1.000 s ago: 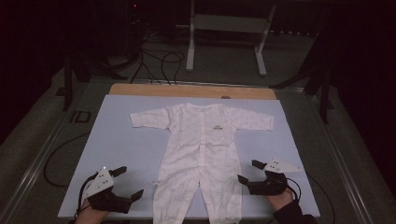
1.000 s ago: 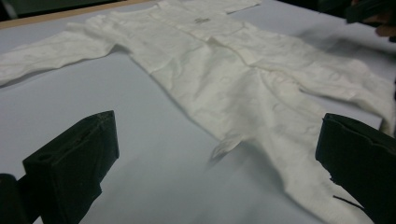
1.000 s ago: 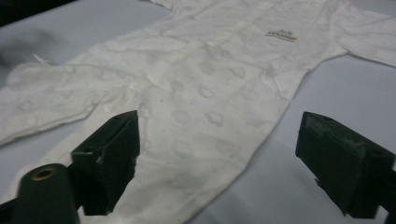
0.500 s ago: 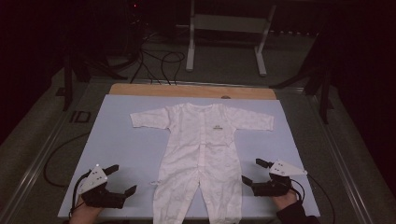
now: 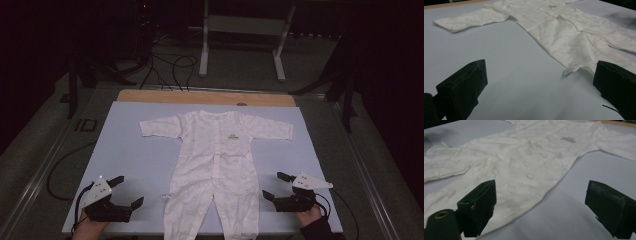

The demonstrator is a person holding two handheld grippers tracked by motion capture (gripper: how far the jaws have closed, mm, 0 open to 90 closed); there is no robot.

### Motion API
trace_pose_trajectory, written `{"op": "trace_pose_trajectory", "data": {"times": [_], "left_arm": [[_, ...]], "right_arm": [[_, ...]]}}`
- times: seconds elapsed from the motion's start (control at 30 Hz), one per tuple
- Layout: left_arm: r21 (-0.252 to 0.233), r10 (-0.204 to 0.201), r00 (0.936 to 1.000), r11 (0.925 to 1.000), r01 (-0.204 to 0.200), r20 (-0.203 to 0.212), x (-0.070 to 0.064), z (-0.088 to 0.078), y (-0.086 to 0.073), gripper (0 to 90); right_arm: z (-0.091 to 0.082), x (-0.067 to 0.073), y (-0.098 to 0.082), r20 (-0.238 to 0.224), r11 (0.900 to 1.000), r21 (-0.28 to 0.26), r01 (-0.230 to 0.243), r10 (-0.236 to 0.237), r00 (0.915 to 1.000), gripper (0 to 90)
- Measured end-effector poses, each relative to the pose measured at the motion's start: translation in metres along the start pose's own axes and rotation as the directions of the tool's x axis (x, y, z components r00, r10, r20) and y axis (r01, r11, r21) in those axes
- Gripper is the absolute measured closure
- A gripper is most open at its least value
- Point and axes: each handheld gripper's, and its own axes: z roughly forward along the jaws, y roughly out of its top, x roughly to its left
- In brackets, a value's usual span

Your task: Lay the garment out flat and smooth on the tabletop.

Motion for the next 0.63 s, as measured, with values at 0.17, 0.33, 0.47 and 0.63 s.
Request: {"op": "trace_pose_trajectory", "data": {"times": [0.17, 0.33, 0.47, 0.63], "left_arm": [[0.0, -0.014, 0.9999, 0.9999, 0.014, -0.005, 0.0016, 0.0009, -0.0003, 0.0], [0.004, -0.016, 0.9998, 0.9999, 0.016, -0.007, 0.0016, 0.0016, -0.0003, 0.1], [0.005, -0.018, 0.9997, 0.9998, 0.018, -0.013, 0.0019, 0.002, -0.0006, 0.0], [-0.001, -0.022, 0.9997, 0.9998, 0.022, -0.014, 0.0015, 0.0019, -0.0002, 0.0]], "right_arm": [[0.0003, -0.0044, -0.002, 0.01, 1.0, 0.011, -0.024, 0.024, 0.9997, 10.1], [0.0017, -0.0027, -0.0015, 0.014, 1.0, 0.014, -0.012, 0.012, 0.9998, 10.1], [0.0021, -0.0011, -0.0014, 0.018, 1.0, 0.013, -0.005, 0.005, 0.9998, 10.1], [0.0017, 0.0001, -0.0007, 0.023, 1.0, 0.008, 0.006, -0.006, 0.9997, 10.1]]}}
